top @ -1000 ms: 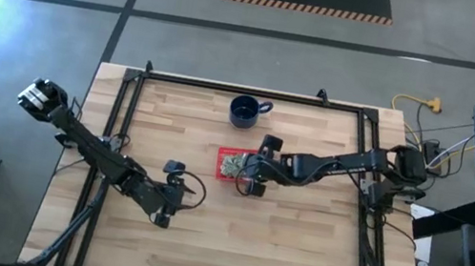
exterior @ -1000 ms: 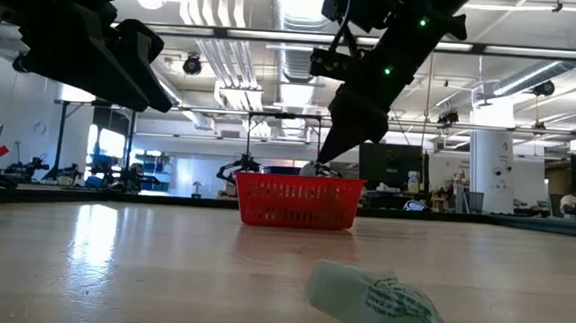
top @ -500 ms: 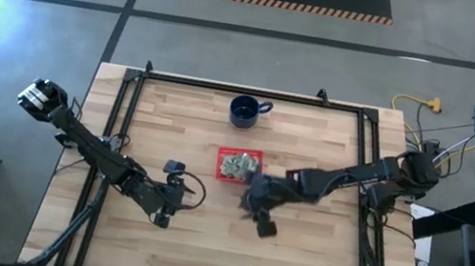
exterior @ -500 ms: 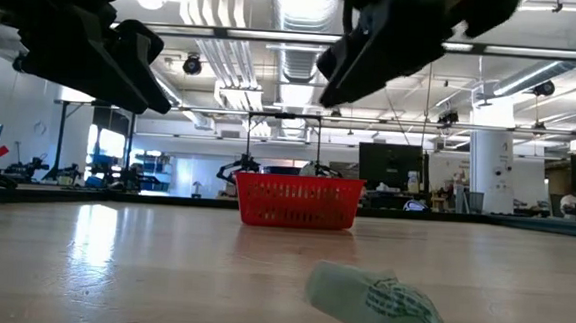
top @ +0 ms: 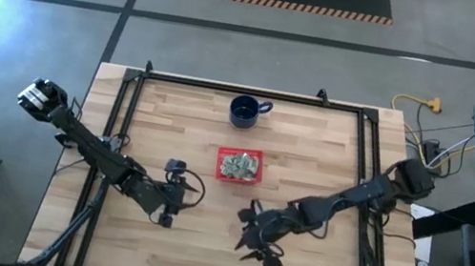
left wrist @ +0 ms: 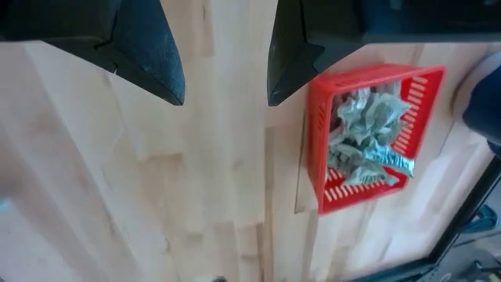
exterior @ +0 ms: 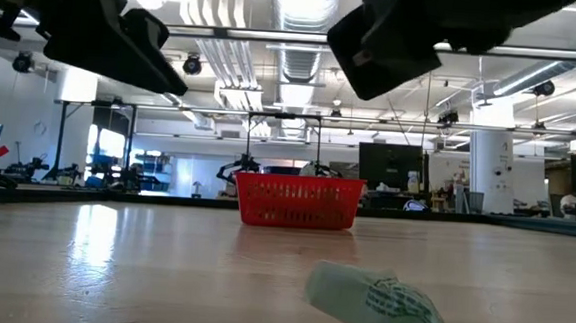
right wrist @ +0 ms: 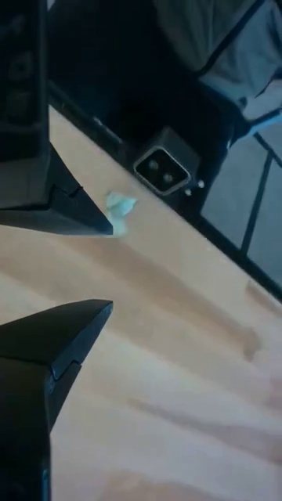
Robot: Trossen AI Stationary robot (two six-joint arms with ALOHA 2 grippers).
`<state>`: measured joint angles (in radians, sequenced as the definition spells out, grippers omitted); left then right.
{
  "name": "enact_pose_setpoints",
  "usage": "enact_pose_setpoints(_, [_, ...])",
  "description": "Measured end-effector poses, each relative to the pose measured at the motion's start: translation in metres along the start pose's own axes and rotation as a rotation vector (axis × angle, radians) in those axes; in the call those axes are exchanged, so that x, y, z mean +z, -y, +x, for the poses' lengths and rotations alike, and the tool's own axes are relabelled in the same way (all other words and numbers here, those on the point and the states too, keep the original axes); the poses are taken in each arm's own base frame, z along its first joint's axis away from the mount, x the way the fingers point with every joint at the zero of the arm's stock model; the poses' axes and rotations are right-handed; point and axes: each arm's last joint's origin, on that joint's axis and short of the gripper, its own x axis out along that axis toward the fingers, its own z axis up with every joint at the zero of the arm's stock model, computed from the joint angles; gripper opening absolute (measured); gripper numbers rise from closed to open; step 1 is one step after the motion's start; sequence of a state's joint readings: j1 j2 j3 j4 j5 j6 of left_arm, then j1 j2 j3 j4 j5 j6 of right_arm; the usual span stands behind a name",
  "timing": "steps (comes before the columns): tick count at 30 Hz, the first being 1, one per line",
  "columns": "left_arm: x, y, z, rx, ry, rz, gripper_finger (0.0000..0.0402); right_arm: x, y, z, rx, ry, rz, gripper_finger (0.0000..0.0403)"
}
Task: Pick and place items into bin
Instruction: Put the stevia packet into the red bin
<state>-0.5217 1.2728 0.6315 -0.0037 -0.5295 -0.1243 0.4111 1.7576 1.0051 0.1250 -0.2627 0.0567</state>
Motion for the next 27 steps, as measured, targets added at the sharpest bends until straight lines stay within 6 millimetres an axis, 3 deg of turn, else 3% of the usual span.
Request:
enact_pose_setpoints(9, [0.007, 0.000, 0.000, -0.004, 0.060, -0.037, 0.0167, -0.021, -0.017, 0.030, 0.058, 0.021, -0.007, 0.0167])
enact_pose_setpoints(27, [0.015, 0.000, 0.000, -0.007, 0.132, -0.083, 0.0167, -0.032, -0.010, 0.082, 0.144, 0.020, -0.032, 0.0196])
